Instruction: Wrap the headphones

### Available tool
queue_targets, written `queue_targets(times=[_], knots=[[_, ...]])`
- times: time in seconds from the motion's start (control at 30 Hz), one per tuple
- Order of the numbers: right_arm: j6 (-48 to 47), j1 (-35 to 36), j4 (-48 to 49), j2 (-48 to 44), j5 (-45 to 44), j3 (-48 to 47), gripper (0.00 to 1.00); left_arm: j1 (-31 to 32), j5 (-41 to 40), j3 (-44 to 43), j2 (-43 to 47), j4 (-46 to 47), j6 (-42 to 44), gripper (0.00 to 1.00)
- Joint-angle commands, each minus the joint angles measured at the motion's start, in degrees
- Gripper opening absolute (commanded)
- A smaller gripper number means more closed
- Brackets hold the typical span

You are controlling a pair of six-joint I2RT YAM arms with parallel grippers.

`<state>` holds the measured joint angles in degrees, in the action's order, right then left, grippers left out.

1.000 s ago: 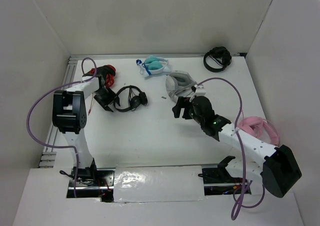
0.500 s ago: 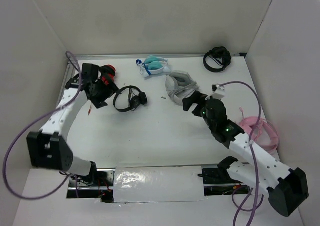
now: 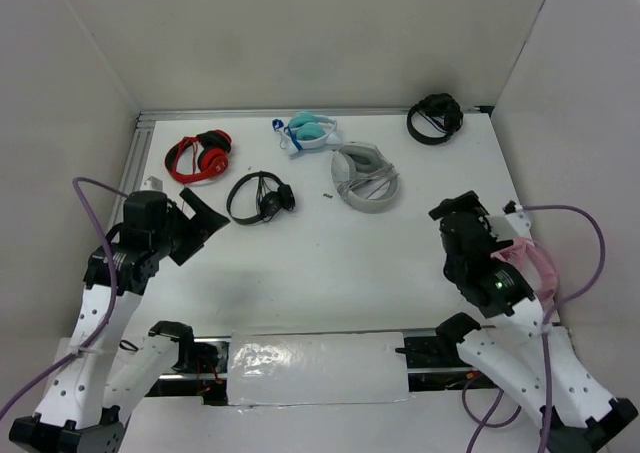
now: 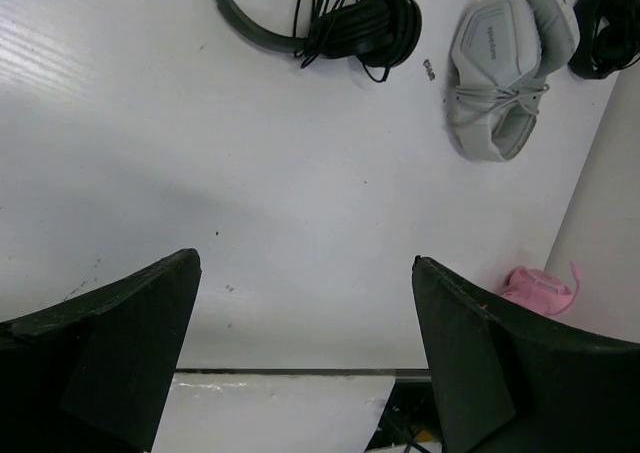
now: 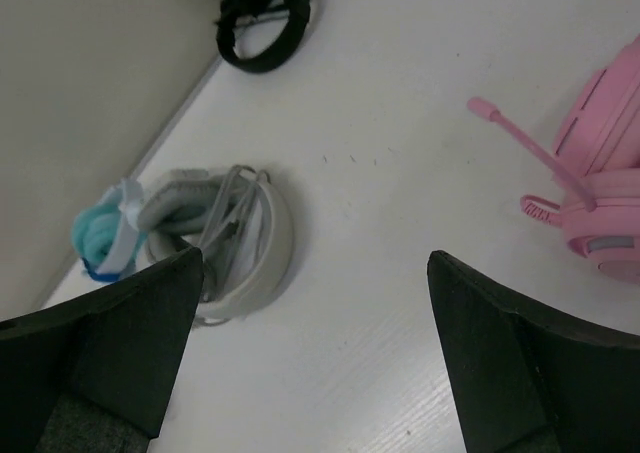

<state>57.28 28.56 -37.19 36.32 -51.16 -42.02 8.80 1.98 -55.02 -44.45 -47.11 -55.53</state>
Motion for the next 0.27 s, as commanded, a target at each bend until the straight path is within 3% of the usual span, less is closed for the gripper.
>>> queue_targets(times=[0.0,0.23], knots=[[2.76,-0.43,-3.51,-6.33,-7.20,0.18,1.00,0.69,0.39,0.53,0.41,1.41,-0.99,0.99],[-5.86,-0.43,6.78,-19.44,-4.22,7.30,1.00,1.31,-1.54,0.53,-2.22,0.80,-1.25,0.99]])
